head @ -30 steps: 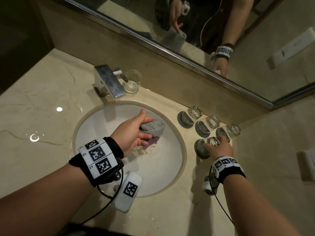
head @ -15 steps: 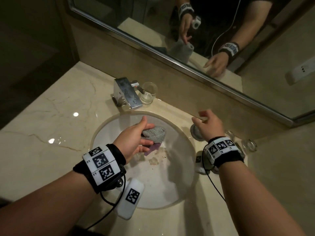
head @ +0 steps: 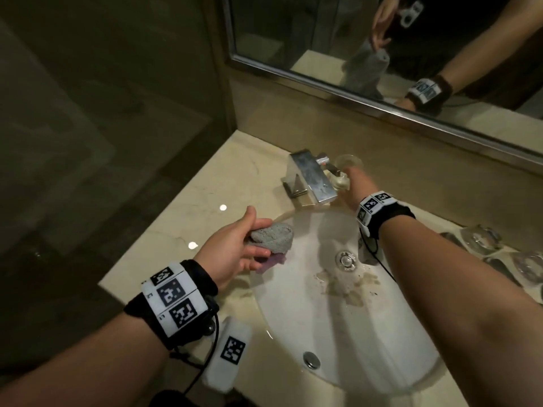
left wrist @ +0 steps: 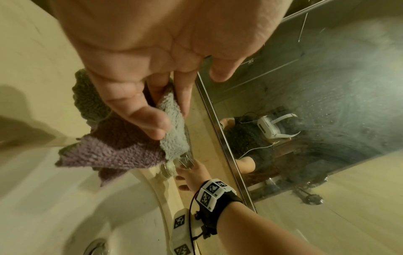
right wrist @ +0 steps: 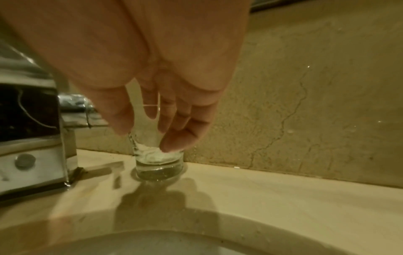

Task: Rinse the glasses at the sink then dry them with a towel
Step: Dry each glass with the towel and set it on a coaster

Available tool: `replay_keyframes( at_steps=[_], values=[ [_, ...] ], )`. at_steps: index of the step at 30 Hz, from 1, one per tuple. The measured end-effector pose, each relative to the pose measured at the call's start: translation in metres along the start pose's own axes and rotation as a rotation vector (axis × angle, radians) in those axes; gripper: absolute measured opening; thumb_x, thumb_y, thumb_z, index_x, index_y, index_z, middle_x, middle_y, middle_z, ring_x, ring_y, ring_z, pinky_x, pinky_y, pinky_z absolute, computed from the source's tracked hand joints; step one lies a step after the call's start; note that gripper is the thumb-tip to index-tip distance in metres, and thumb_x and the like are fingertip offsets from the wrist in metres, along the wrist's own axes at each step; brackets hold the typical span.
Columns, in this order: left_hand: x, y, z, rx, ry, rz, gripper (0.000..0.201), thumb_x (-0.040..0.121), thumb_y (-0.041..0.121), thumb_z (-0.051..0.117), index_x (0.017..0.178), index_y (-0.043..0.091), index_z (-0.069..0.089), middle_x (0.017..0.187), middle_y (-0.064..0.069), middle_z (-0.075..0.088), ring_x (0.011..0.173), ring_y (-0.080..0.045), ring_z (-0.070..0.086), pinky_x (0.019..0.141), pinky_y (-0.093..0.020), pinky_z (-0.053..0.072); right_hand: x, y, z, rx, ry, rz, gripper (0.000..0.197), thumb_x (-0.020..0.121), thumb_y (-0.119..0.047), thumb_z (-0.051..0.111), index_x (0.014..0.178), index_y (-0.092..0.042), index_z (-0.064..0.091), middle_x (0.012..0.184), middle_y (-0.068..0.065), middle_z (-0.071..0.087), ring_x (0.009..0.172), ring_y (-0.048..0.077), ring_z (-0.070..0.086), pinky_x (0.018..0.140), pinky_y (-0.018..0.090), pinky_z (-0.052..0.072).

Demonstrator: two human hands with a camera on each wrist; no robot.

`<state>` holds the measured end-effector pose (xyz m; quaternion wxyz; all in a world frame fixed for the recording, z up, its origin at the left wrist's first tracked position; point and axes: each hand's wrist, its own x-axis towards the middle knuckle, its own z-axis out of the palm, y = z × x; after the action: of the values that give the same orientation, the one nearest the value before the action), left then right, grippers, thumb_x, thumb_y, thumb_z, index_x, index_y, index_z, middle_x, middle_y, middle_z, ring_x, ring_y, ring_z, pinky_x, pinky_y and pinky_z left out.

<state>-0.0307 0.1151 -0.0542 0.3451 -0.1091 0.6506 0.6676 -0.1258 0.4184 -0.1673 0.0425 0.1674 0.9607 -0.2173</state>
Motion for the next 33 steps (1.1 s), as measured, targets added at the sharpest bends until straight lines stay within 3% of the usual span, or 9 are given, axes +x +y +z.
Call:
replay_keyframes(
  at_steps=[6, 10, 12, 14, 17, 19, 22, 28, 33],
  values=[
    [-0.013, 0.002, -0.01, 0.011, 0.036, 0.02, 0.046, 0.1, 0.05, 0.033, 0.105, 0.018, 0.065, 0.103, -0.008, 0.067, 0.071, -0.013, 0.064, 0.059, -0.028, 0.048, -0.002, -0.007, -0.005, -0.142, 0.07, 0.064, 0.016, 0.092, -0.005, 0.05, 0.099, -0.002, 0.064, 0.095, 0.026, 0.065, 0.081, 0.037, 0.06, 0.07, 0.034, 0.044],
    [-0.023, 0.007, -0.012, 0.013, 0.025, 0.04, 0.047, 0.1, 0.05, 0.032, 0.108, 0.019, 0.065, 0.099, -0.004, 0.067, 0.066, -0.009, 0.065, 0.058, -0.026, 0.048, -0.051, -0.008, -0.021, 0.03, 0.252, 0.138, 0.009, 0.094, -0.012, 0.053, 0.094, -0.006, 0.06, 0.092, 0.02, 0.065, 0.086, 0.036, 0.061, 0.076, 0.04, 0.051],
    [-0.027, 0.008, -0.01, 0.019, 0.011, 0.052, 0.047, 0.099, 0.051, 0.032, 0.109, 0.019, 0.065, 0.103, -0.005, 0.068, 0.07, -0.011, 0.064, 0.06, -0.026, 0.047, -0.086, -0.009, -0.028, 0.212, 0.352, 0.222, 0.012, 0.095, -0.019, 0.055, 0.097, -0.008, 0.059, 0.091, 0.01, 0.063, 0.085, 0.028, 0.059, 0.077, 0.036, 0.048],
    [-0.029, 0.009, -0.005, 0.017, -0.012, 0.054, 0.048, 0.099, 0.052, 0.032, 0.111, 0.018, 0.065, 0.108, -0.008, 0.067, 0.074, -0.012, 0.065, 0.059, -0.026, 0.048, -0.122, -0.013, -0.038, 0.642, 0.455, 0.334, 0.014, 0.096, -0.019, 0.053, 0.1, -0.008, 0.058, 0.093, 0.004, 0.062, 0.082, 0.021, 0.059, 0.078, 0.037, 0.05],
    [-0.034, 0.01, 0.007, 0.001, -0.053, 0.049, 0.05, 0.1, 0.051, 0.032, 0.117, 0.016, 0.063, 0.112, -0.01, 0.065, 0.077, -0.014, 0.066, 0.061, -0.026, 0.05, -0.17, -0.023, -0.047, 1.63, 0.438, 0.452, 0.016, 0.099, -0.014, 0.046, 0.093, -0.006, 0.058, 0.089, 0.006, 0.062, 0.07, 0.013, 0.057, 0.069, 0.03, 0.056],
    [-0.037, 0.009, 0.016, 0.001, -0.09, 0.049, 0.052, 0.101, 0.05, 0.03, 0.122, 0.014, 0.061, 0.111, -0.009, 0.066, 0.079, -0.015, 0.067, 0.064, -0.026, 0.052, -0.198, -0.031, -0.049, 2.17, 0.342, 0.424, 0.018, 0.098, -0.017, 0.046, 0.087, -0.013, 0.059, 0.079, 0.001, 0.064, 0.064, 0.011, 0.055, 0.066, 0.028, 0.051],
    [-0.041, 0.008, 0.032, 0.028, -0.135, 0.06, 0.054, 0.101, 0.051, 0.028, 0.125, 0.016, 0.061, 0.105, -0.006, 0.07, 0.074, -0.011, 0.068, 0.065, -0.026, 0.052, -0.229, -0.046, -0.05, 2.572, 0.266, 0.278, 0.023, 0.099, -0.02, 0.043, 0.082, -0.014, 0.058, 0.074, -0.001, 0.062, 0.058, 0.011, 0.053, 0.066, 0.026, 0.048],
    [-0.048, 0.007, 0.071, 0.071, -0.167, 0.095, 0.053, 0.1, 0.053, 0.031, 0.123, 0.015, 0.061, 0.108, -0.008, 0.068, 0.073, -0.013, 0.062, 0.06, -0.025, 0.047, -0.263, -0.052, -0.064, 2.688, 0.289, 0.161, 0.017, 0.093, -0.02, 0.047, 0.084, -0.012, 0.059, 0.072, -0.001, 0.061, 0.052, 0.011, 0.048, 0.057, 0.024, 0.051],
    [-0.051, 0.004, 0.091, 0.078, -0.197, 0.159, 0.06, 0.089, 0.06, 0.043, 0.114, 0.01, 0.065, 0.093, -0.008, 0.069, 0.066, -0.012, 0.059, 0.057, -0.025, 0.048, -0.281, -0.046, -0.073, 2.324, 0.357, 0.1, 0.009, 0.089, -0.017, 0.049, 0.083, -0.012, 0.053, 0.076, 0.003, 0.06, 0.056, 0.011, 0.047, 0.062, 0.028, 0.048]
  ],
)
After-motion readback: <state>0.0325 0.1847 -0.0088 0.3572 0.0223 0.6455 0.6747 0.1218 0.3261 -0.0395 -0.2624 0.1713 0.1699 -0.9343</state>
